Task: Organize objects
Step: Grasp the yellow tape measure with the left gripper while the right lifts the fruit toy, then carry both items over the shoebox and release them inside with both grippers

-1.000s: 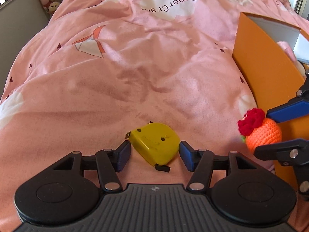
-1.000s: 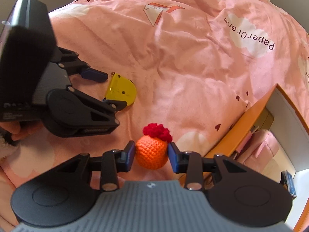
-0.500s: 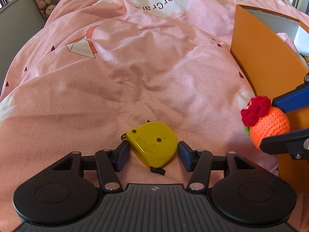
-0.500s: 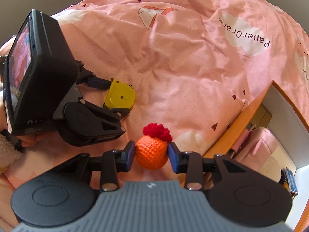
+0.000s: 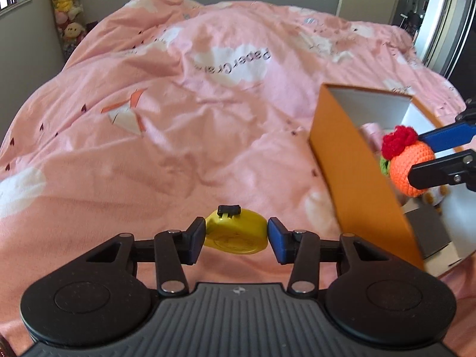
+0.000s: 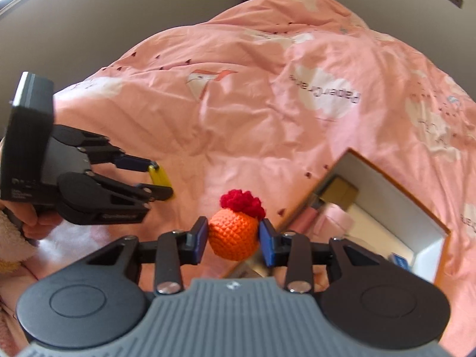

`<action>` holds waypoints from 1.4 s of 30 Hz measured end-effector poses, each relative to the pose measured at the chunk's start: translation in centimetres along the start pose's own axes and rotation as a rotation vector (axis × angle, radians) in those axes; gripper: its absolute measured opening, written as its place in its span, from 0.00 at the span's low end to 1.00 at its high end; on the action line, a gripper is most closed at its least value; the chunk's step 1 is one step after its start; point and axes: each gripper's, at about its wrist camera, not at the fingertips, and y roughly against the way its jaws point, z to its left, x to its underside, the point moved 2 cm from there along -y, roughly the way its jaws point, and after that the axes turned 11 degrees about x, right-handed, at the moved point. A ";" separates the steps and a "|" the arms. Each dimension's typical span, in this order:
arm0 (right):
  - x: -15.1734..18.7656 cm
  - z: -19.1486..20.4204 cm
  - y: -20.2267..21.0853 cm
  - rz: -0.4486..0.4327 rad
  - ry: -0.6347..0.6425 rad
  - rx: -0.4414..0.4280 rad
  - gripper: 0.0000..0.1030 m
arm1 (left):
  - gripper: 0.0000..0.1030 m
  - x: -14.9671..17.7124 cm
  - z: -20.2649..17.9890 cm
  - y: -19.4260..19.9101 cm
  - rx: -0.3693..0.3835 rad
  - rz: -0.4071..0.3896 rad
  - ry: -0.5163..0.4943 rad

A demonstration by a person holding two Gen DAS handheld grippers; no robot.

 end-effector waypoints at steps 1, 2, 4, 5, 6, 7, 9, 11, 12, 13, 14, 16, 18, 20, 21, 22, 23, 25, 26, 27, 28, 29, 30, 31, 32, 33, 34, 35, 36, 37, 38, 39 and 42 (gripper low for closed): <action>0.3 -0.6 0.4 0.003 -0.007 0.012 0.38 | 0.51 -0.3 -0.5 0.6 0.023 -0.015 -0.003; 0.7 -1.2 0.7 0.008 -0.013 0.026 0.38 | 0.51 -0.7 -1.1 1.1 0.050 -0.030 -0.006; 1.7 -2.6 1.3 0.035 -0.022 0.056 0.38 | 0.51 -1.6 -2.5 2.5 0.116 -0.060 -0.020; 2.2 -3.2 1.4 0.057 -0.027 0.066 0.38 | 0.51 -2.1 -3.4 3.0 0.146 -0.071 -0.035; 2.9 -4.0 1.3 0.090 -0.033 0.077 0.38 | 0.51 -2.6 -4.4 3.5 0.178 -0.080 -0.056; 3.5 -4.7 1.2 0.122 -0.032 0.088 0.38 | 0.51 -3.0 -5.3 3.8 0.210 -0.086 -0.075; 5.0 -6.0 0.5 0.202 -0.014 0.108 0.38 | 0.51 -3.6 -7.4 4.1 0.282 -0.081 -0.115; 6.3 -7.1 -0.4 0.281 -0.007 0.120 0.38 | 0.51 -3.9 -9.2 3.6 0.359 -0.053 -0.144; 7.1 -7.6 -0.9 0.319 0.001 0.125 0.38 | 0.51 -4.1 -10.0 3.2 0.396 -0.033 -0.154; 7.6 -8.0 -1.3 0.346 0.012 0.131 0.38 | 0.51 -4.1 -10.8 2.6 0.427 -0.013 -0.159; 8.0 -8.2 -1.7 0.367 0.025 0.137 0.38 | 0.51 -4.2 -11.4 2.1 0.453 0.006 -0.163; 8.8 -8.3 -2.5 0.410 0.082 0.142 0.38 | 0.51 -4.2 -12.6 0.8 0.489 0.041 -0.171; 9.2 -8.2 -3.4 0.449 0.141 0.140 0.38 | 0.51 -4.2 -13.5 -0.5 0.499 0.068 -0.178; 9.6 -7.8 -4.0 0.476 0.218 0.137 0.38 | 0.51 -4.1 -14.0 -1.6 0.497 0.093 -0.183; 9.6 -7.7 -4.4 0.486 0.246 0.143 0.38 | 0.51 -4.0 -14.1 -2.2 0.495 0.104 -0.184; 9.7 -7.6 -4.9 0.500 0.268 0.146 0.38 | 0.51 -3.9 -14.3 -2.6 0.493 0.114 -0.183; 9.9 -7.5 -5.4 0.522 0.295 0.142 0.38 | 0.51 -3.8 -14.3 -2.9 0.493 0.123 -0.182; 10.2 -7.4 -6.2 0.545 0.333 0.140 0.38 | 0.51 -3.6 -14.5 -3.5 0.495 0.141 -0.180; 10.3 -7.4 -6.4 0.548 0.339 0.143 0.38 | 0.51 -3.5 -14.5 -3.7 0.498 0.148 -0.179; 10.3 -7.5 -6.5 0.549 0.339 0.140 0.38 | 0.51 -3.5 -14.6 -3.8 0.500 0.154 -0.180; 10.3 -7.5 -6.6 0.548 0.334 0.135 0.40 | 0.51 -3.5 -14.7 -3.9 0.502 0.160 -0.182; 10.3 -7.7 -6.5 0.543 0.328 0.135 0.42 | 0.51 -3.4 -14.8 -4.0 0.503 0.166 -0.182; 10.3 -7.7 -6.4 0.539 0.327 0.133 0.44 | 0.51 -3.4 -14.9 -4.2 0.504 0.171 -0.183; 10.2 -7.8 -6.2 0.532 0.325 0.130 0.46 | 0.51 -3.4 -14.9 -4.3 0.503 0.174 -0.182; 10.2 -8.0 -6.0 0.524 0.319 0.130 0.46 | 0.51 -3.4 -15.0 -4.5 0.503 0.178 -0.181; 10.0 -8.2 -5.6 0.510 0.312 0.138 0.46 | 0.51 -3.4 -15.0 -4.7 0.502 0.181 -0.181; 9.8 -8.5 -5.1 0.489 0.304 0.148 0.45 | 0.51 -3.4 -15.0 -4.7 0.502 0.184 -0.181; 9.6 -8.8 -4.5 0.466 0.289 0.157 0.45 | 0.51 -3.3 -15.0 -4.8 0.503 0.188 -0.179; 9.4 -9.3 -4.0 0.444 0.267 0.166 0.44 | 0.51 -3.3 -15.0 -5.0 0.505 0.192 -0.175; 9.1 -9.8 -3.4 0.417 0.240 0.177 0.39 | 0.51 -3.2 -15.0 -5.1 0.509 0.196 -0.167; 8.9 -10.3 -2.7 0.387 0.208 0.191 0.34 | 0.51 -3.2 -15.0 -5.3 0.515 0.201 -0.160; 8.7 -10.7 -2.2 0.355 0.172 0.208 0.31 | 0.51 -3.2 -15.2 -5.5 0.519 0.207 -0.154; 8.4 -11.8 -0.5 0.247 0.048 0.258 0.28 | 0.51 -3.0 -16.1 -6.0 0.545 0.229 -0.151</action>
